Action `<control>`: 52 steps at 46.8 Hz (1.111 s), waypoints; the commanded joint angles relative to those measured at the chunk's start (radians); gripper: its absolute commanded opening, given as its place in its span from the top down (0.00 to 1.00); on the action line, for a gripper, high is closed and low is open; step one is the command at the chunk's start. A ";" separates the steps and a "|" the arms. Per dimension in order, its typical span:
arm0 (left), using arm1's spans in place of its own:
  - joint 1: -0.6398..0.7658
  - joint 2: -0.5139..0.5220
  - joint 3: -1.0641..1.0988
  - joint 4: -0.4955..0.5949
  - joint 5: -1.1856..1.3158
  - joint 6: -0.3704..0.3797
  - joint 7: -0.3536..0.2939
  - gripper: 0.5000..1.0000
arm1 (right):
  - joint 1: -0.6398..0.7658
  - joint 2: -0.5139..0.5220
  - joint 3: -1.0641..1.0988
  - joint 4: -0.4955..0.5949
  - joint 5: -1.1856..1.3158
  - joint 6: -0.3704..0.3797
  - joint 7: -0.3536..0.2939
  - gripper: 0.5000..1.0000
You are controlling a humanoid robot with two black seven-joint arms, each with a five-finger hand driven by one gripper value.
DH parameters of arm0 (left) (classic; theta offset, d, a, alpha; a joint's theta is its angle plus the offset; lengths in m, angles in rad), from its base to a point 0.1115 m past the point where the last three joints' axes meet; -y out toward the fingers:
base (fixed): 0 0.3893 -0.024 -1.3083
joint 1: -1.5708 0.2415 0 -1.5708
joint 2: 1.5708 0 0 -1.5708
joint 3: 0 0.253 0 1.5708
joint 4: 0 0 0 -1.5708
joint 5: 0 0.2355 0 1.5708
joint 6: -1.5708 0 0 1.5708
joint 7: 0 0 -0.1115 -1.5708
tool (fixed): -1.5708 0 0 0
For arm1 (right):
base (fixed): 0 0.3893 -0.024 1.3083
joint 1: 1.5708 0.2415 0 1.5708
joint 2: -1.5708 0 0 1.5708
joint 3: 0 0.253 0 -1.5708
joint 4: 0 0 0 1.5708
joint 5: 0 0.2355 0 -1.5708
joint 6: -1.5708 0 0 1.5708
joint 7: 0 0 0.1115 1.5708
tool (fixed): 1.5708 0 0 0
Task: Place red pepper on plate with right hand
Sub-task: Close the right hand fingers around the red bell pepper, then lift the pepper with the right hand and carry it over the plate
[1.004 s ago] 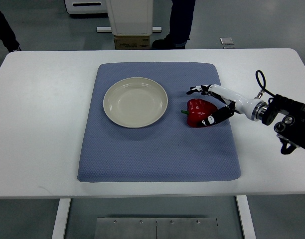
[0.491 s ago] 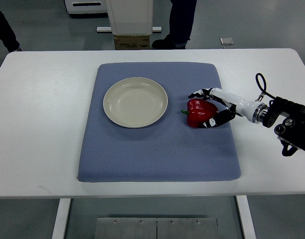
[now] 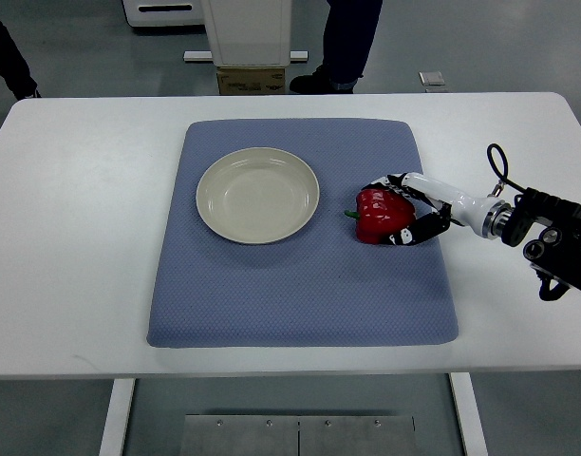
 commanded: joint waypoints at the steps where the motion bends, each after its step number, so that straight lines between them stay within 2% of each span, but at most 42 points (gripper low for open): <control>1: 0.000 0.000 0.000 0.000 0.000 0.000 0.000 0.00 | 0.000 0.000 0.000 0.000 -0.001 0.001 0.000 0.29; 5: 0.000 0.000 -0.001 0.000 0.000 0.000 0.000 0.00 | 0.000 0.000 0.000 0.000 0.001 -0.001 0.000 0.34; 7: 0.000 0.000 0.000 0.000 0.000 0.000 0.000 0.00 | 0.000 0.000 0.000 0.000 0.001 -0.001 0.000 0.42; 12: 0.000 0.000 0.000 0.000 0.000 0.000 0.000 0.00 | 0.001 0.000 0.000 0.000 0.001 0.001 0.002 0.68; 14: 0.000 0.000 0.000 0.000 0.000 0.000 0.000 0.00 | 0.001 0.000 0.000 0.000 0.001 0.001 0.002 0.75; 18: 0.000 0.000 -0.001 0.000 0.000 0.000 0.000 0.00 | 0.003 0.000 0.001 0.000 0.002 0.001 0.003 1.00; 26: 0.000 0.000 0.000 0.000 0.000 0.000 0.000 0.00 | 0.012 0.006 0.014 0.000 0.005 -0.013 -0.003 1.00; 33: 0.000 0.000 0.000 0.000 0.000 0.000 0.000 0.00 | 0.020 0.011 0.031 0.000 0.013 -0.085 -0.014 1.00; 52: 0.000 0.000 0.000 0.000 0.000 0.000 0.000 0.00 | 0.116 0.072 0.026 0.002 0.025 -0.087 -0.072 1.00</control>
